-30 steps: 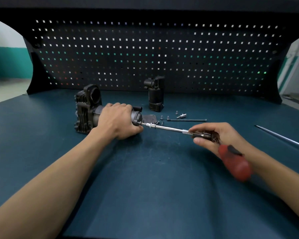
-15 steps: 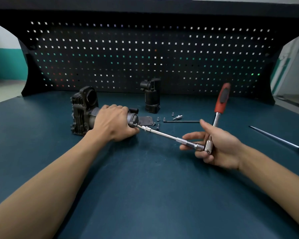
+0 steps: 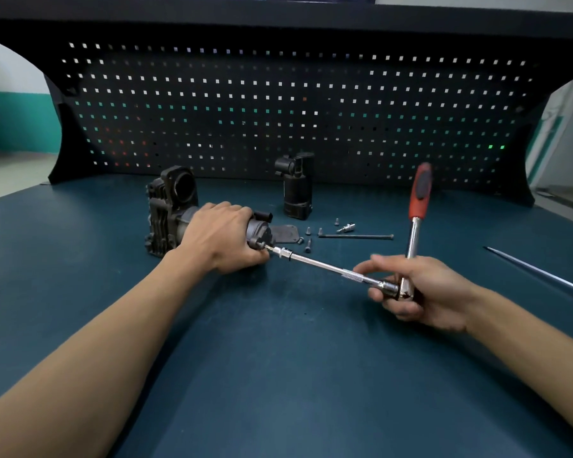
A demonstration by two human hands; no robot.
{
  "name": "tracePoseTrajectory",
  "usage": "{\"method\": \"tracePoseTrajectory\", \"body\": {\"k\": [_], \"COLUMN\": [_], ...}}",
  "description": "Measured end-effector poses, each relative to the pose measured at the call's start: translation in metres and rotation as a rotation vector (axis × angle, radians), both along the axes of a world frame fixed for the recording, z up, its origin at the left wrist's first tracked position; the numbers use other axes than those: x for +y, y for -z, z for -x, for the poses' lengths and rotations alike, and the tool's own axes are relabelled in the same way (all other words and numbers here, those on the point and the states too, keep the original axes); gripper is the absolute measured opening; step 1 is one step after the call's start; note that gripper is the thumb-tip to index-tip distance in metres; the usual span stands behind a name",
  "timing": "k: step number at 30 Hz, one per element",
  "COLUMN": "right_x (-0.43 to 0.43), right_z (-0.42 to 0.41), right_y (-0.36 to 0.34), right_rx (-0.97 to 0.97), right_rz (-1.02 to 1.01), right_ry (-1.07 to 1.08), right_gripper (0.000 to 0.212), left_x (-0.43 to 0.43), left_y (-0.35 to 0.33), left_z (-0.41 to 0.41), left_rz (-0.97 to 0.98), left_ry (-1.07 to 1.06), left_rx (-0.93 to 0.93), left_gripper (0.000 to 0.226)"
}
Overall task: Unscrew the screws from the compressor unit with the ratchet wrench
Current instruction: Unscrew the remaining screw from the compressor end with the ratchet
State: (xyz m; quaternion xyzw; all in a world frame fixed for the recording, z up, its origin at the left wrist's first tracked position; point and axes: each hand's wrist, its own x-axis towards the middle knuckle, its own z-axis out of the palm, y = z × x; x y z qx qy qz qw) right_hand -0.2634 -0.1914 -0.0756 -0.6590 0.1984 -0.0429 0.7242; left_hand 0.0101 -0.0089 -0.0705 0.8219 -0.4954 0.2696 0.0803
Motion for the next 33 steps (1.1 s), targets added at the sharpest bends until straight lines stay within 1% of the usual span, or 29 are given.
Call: {"method": "tracePoseTrajectory", "body": {"k": [2,3,5,6,8,9,10,11,15,17,20,22,24,26,27,29,31,33], "right_x": [-0.001,-0.002,-0.007,-0.01,-0.016,-0.018,-0.019,-0.019,-0.019,-0.016,-0.016,-0.016,-0.013,-0.009,-0.008,-0.007,-0.002,0.0], "right_z": [0.001,0.001,0.002,0.003,0.003,0.002,0.002,0.002,0.003,0.002,0.002,0.0,-0.001,-0.002,-0.002,-0.002,-0.002,-0.003], "right_y": [0.007,0.01,0.014,0.014,0.015,0.016,0.018,0.019,0.02,0.018,0.016,0.016,0.017,0.015,0.013,0.01,0.007,0.005], "right_rx": [-0.066,-0.095,-0.159,-0.212,-0.325,-0.348,-0.345,-0.341,-0.381,-0.404,-0.427,-0.438,-0.436,-0.382,-0.346,-0.3,-0.253,-0.151], "right_rz": [0.339,0.533,0.92,1.061,1.304,1.416,1.489,1.521,1.555,1.592,1.527,1.422,1.257,1.055,0.991,0.884,0.689,0.494], "right_ry": [0.011,0.019,0.045,0.045,0.026,0.015,0.01,0.019,0.099,0.114,0.11,0.115,0.125,0.122,0.125,0.126,0.142,0.168], "right_gripper": [0.015,0.011,0.022,0.027,0.032,0.035,0.037,0.037,0.029,0.028,0.026,0.021,0.016,0.012,0.01,0.023,0.035,0.045], "left_x": [0.0,0.0,-0.001,-0.002,-0.002,-0.001,0.0,0.0,0.001,0.002,0.002,0.0,0.001,0.001,0.001,0.0,0.001,0.002], "left_y": [-0.002,-0.003,-0.005,-0.006,-0.008,-0.008,-0.007,-0.005,0.001,0.002,0.002,0.002,0.001,0.001,0.001,0.002,0.002,0.002], "left_z": [-0.001,-0.001,-0.002,-0.001,-0.001,-0.001,0.0,0.001,0.005,0.005,0.005,0.006,0.006,0.005,0.005,0.006,0.006,0.006], "left_rz": [-0.034,-0.053,-0.083,-0.089,-0.089,-0.086,-0.076,-0.061,-0.014,0.006,0.038,0.037,0.029,0.025,0.022,0.013,0.009,0.015], "left_ry": [-0.006,-0.012,-0.02,-0.02,-0.019,-0.021,-0.026,-0.03,-0.039,-0.032,-0.021,-0.021,-0.025,-0.028,-0.03,-0.035,-0.04,-0.042], "left_rx": [0.019,0.031,0.056,0.063,0.072,0.076,0.076,0.071,0.019,0.008,0.0,-0.005,-0.009,-0.008,-0.006,-0.003,-0.001,-0.001], "left_gripper": [0.056,0.056,0.058,0.058,0.059,0.059,0.059,0.059,0.06,0.06,0.058,0.061,0.063,0.066,0.067,0.069,0.071,0.071]}}
